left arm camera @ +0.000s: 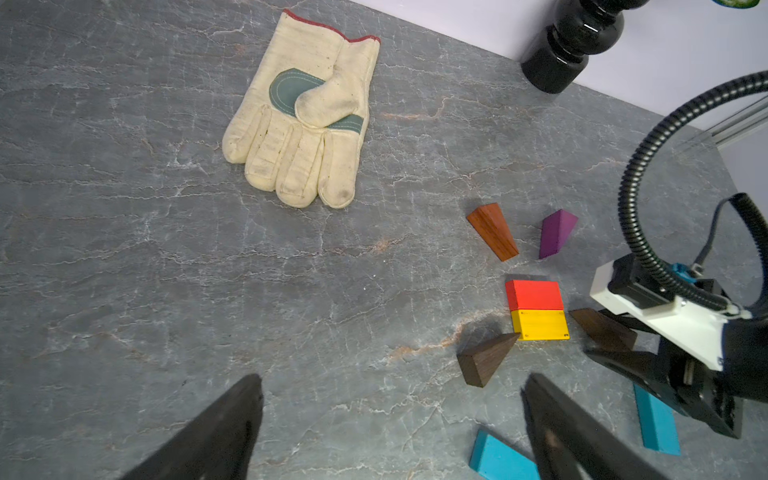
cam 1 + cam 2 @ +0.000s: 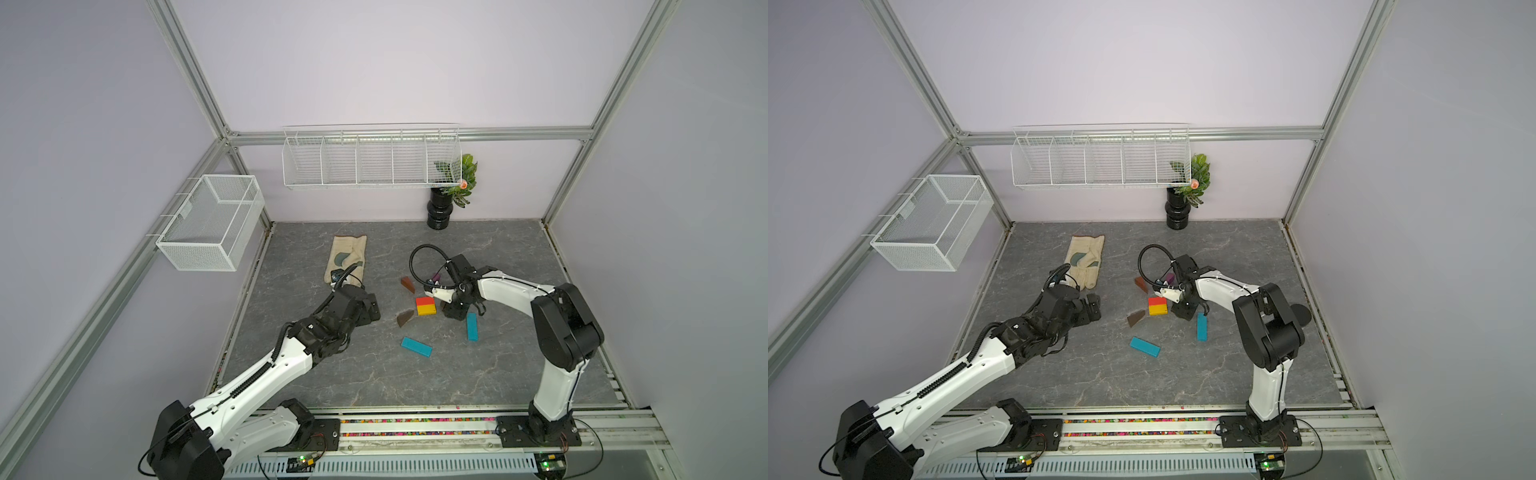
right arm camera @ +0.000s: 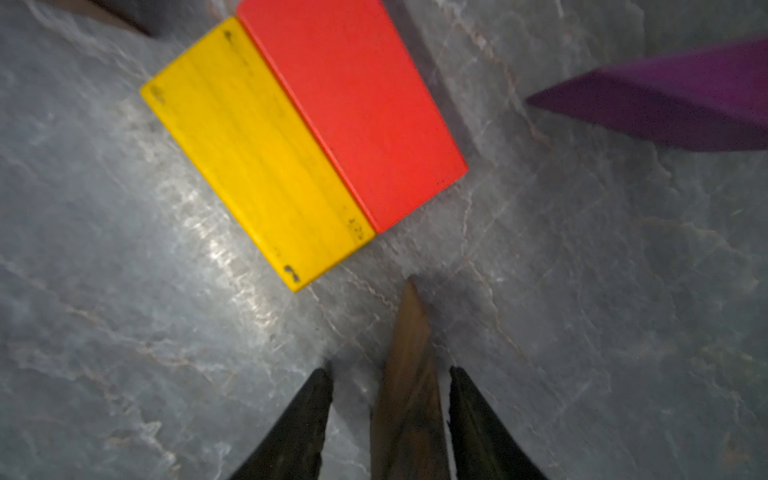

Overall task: Assemble a small pinwheel with building blocks
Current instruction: Assemble the building block at the center of the board.

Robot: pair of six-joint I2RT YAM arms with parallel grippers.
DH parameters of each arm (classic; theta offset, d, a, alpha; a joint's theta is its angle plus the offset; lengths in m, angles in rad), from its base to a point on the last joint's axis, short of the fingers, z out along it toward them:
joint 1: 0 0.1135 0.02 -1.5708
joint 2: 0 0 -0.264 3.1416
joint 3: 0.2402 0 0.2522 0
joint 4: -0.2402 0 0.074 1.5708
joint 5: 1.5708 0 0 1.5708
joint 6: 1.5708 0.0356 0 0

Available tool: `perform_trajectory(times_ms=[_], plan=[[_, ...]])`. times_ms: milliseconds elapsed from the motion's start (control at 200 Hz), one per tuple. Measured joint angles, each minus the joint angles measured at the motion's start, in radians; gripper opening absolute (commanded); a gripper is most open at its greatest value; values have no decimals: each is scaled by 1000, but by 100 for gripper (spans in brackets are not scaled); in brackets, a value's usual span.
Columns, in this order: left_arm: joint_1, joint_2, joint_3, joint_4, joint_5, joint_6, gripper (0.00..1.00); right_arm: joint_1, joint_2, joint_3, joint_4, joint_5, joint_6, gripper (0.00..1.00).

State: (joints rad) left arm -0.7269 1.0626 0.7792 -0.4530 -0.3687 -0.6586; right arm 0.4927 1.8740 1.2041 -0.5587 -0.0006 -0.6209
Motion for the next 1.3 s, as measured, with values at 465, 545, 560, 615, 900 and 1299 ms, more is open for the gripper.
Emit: perform_trajectory(times_ms=[465,545,560,615,900,1299], plan=[[0,0,0,0,15,-22,99,0,3,47,3,-40,-2,43],[0,2,0,0,21,-23,99,0,6,47,3,-48,-7,38],[0,3,0,0,22,-23,99,0,6,47,3,-50,-6,37],[0,6,0,0,26,-23,99,0,7,46,3,-54,-9,35],[0,21,0,0,36,-30,99,0,7,29,4,-79,-12,26],[0,36,-6,8,53,-30,99,1,5,0,3,-94,-12,24]])
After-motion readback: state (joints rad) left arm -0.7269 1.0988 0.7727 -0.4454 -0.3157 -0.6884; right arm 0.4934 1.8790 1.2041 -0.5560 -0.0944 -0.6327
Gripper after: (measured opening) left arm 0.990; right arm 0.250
